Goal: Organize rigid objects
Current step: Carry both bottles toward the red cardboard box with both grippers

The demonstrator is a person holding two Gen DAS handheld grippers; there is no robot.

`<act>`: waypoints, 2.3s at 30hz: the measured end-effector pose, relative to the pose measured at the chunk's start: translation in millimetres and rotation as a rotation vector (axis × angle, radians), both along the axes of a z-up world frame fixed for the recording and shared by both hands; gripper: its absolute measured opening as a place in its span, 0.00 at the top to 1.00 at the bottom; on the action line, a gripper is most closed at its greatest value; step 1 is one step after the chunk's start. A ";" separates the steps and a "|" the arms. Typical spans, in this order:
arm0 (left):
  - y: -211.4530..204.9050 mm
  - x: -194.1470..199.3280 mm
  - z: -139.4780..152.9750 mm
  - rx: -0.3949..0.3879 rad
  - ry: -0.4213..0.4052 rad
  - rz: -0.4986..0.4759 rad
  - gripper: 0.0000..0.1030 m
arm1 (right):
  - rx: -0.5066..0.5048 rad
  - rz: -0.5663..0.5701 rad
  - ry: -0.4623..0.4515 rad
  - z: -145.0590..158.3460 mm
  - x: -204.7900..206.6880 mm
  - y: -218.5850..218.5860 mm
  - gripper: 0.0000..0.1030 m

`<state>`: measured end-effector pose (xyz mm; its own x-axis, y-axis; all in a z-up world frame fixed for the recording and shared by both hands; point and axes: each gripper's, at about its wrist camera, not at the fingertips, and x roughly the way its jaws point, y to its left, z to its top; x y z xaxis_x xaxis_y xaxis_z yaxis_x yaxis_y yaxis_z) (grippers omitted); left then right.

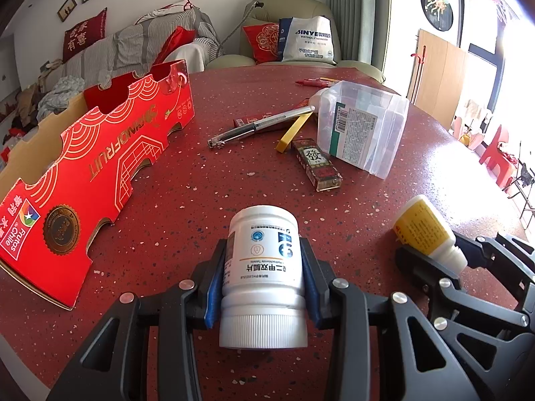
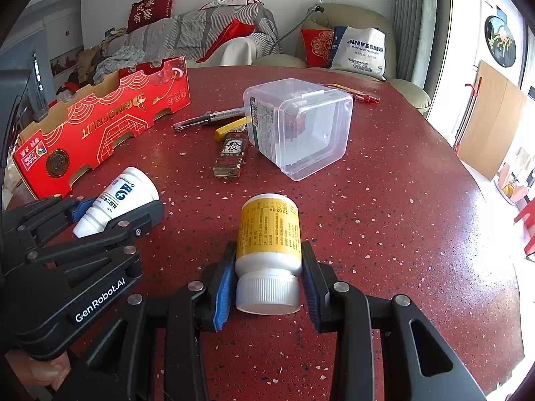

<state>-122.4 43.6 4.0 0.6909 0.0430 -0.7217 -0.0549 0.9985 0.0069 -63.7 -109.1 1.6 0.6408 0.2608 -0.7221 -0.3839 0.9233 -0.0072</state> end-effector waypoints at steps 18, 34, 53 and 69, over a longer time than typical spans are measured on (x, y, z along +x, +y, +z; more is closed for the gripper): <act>-3.1 -3.4 -2.2 0.017 -0.034 -0.009 0.58 | 0.018 -0.006 -0.037 -1.6 -4.2 -1.5 0.64; 38.6 63.8 15.9 -0.052 0.059 0.062 0.59 | 0.043 0.001 -0.012 32.3 67.9 -7.8 0.64; 35.9 71.4 5.5 -0.056 0.088 0.030 0.59 | -0.004 0.040 -0.001 19.6 77.1 8.2 0.64; 30.7 75.3 5.2 -0.042 0.091 0.041 0.59 | 0.028 0.018 0.018 19.5 82.2 -2.1 0.64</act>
